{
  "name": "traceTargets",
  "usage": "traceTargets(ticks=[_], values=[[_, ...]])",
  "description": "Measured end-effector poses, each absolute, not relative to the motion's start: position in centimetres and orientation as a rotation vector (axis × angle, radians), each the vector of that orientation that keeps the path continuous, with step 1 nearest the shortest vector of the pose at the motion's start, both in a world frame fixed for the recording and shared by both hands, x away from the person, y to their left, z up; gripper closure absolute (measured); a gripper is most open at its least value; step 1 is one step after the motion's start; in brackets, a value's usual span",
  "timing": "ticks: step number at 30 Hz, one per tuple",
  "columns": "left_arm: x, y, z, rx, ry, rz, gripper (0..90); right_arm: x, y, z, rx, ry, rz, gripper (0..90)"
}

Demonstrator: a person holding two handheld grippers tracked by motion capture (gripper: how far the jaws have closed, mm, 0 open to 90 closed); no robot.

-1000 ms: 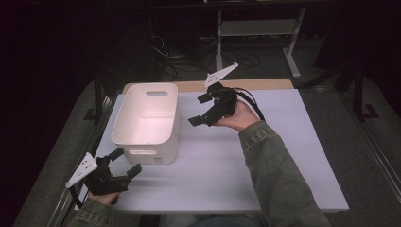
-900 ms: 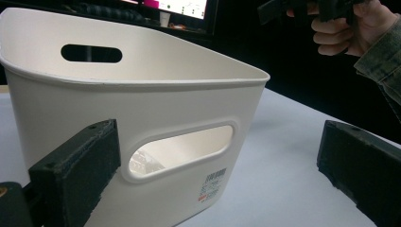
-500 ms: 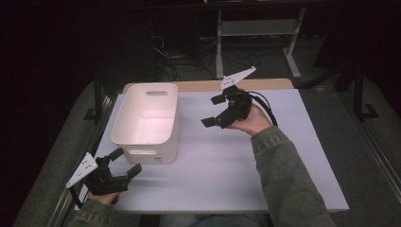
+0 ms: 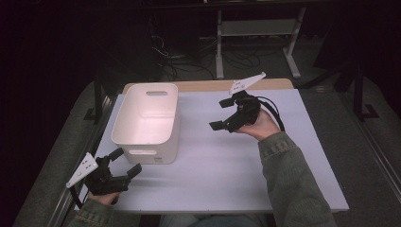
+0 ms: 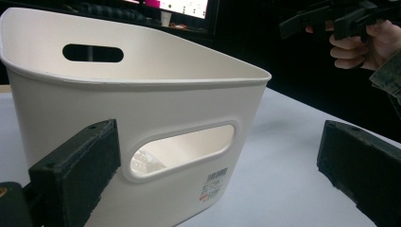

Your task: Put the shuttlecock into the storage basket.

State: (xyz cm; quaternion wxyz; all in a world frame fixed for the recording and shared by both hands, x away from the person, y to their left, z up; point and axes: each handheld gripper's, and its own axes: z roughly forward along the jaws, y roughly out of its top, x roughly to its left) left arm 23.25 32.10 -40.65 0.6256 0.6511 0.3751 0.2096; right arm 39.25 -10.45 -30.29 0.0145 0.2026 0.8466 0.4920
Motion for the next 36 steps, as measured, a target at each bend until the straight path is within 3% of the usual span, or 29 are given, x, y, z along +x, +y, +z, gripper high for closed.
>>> traceTargets(ticks=[36], values=[[23.3,32.0,-40.6,1.502,0.854,0.485,0.0,37.1,-17.9,-33.8,0.890,2.426,1.515,0.0]])
